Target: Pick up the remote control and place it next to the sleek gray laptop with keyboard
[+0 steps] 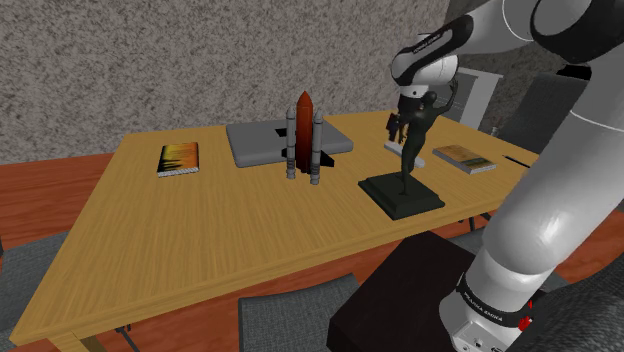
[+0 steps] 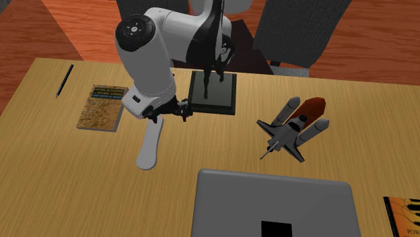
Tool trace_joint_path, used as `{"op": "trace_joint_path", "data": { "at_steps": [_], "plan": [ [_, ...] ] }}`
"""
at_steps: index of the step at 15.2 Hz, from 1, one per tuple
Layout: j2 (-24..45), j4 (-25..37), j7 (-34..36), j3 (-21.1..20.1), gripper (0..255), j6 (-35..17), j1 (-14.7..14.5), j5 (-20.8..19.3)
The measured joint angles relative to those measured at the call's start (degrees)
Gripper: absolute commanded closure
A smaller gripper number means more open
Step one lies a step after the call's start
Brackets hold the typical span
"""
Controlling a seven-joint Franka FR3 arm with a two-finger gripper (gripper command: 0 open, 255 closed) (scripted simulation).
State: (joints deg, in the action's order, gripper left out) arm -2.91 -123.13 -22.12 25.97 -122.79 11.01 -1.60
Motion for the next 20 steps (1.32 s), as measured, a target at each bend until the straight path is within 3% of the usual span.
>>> {"op": "trace_joint_path", "data": {
  "at_steps": [8,20],
  "plan": [
    [15.31,10.24,-7.28,2.93,0,-2.11,4.83,8.19],
    [16.61,10.03,-9.29,2.2,0,-6.7,6.16,10.86]
  ]
}}
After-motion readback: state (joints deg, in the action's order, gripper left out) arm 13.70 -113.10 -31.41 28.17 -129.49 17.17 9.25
